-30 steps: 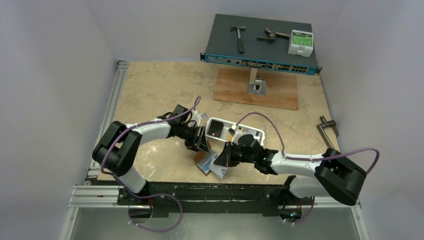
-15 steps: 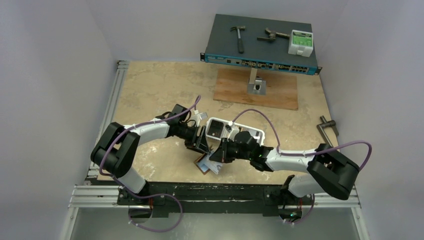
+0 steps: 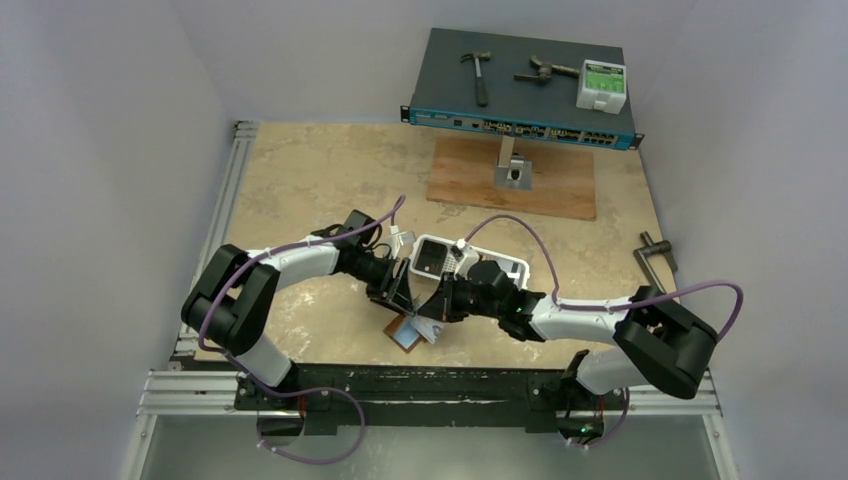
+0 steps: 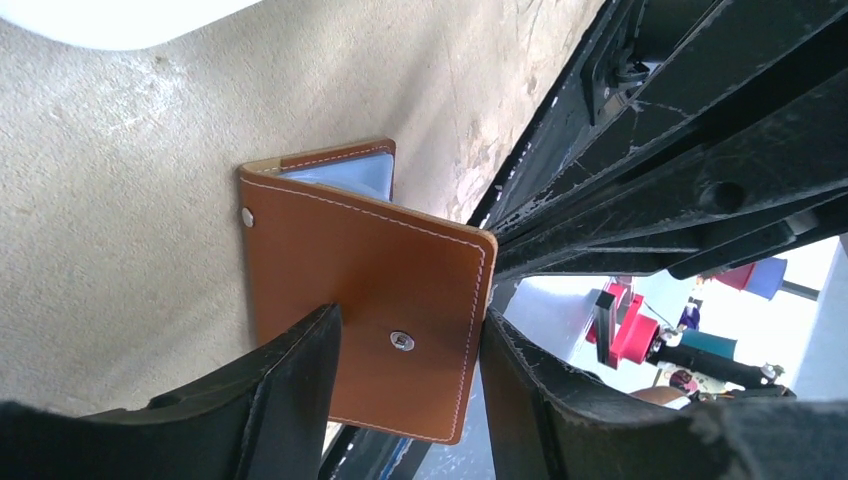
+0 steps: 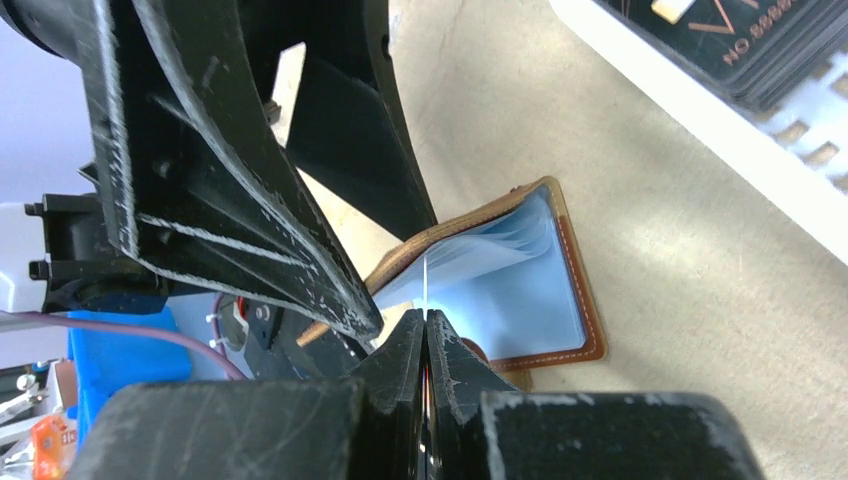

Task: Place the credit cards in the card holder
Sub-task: Open the card holder at the center of the board.

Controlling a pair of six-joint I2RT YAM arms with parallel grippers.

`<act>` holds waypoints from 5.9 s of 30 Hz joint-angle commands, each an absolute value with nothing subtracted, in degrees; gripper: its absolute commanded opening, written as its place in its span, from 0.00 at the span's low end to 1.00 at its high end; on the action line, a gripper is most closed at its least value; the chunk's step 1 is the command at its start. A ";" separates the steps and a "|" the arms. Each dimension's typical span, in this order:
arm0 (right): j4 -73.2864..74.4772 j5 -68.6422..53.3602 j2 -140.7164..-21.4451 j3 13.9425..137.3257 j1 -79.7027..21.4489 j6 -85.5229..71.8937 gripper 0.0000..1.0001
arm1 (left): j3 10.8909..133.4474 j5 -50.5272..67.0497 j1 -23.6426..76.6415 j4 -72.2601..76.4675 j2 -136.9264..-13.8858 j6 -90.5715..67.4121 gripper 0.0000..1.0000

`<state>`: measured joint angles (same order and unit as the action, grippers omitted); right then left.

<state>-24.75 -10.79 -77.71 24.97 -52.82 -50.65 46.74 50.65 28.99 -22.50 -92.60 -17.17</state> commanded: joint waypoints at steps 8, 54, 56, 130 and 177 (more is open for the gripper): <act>-30.11 -9.07 -82.80 30.35 -52.56 -49.02 0.00 | 51.54 49.49 28.82 -29.92 -92.84 -9.93 0.52; -35.54 -13.34 -89.72 35.34 -52.55 -49.71 0.00 | 63.55 32.29 29.16 -48.93 -99.14 3.13 0.95; -35.77 -13.68 -90.20 36.01 -52.55 -49.57 0.00 | 63.27 32.22 29.18 -49.45 -99.03 3.53 0.88; -23.63 -3.73 -92.64 40.72 -54.45 -46.71 0.00 | 63.02 48.39 18.70 -50.45 -103.69 5.96 0.00; -45.61 -17.75 -103.40 36.40 -52.58 -61.26 0.00 | 63.99 44.99 20.46 -52.96 -97.97 8.61 1.00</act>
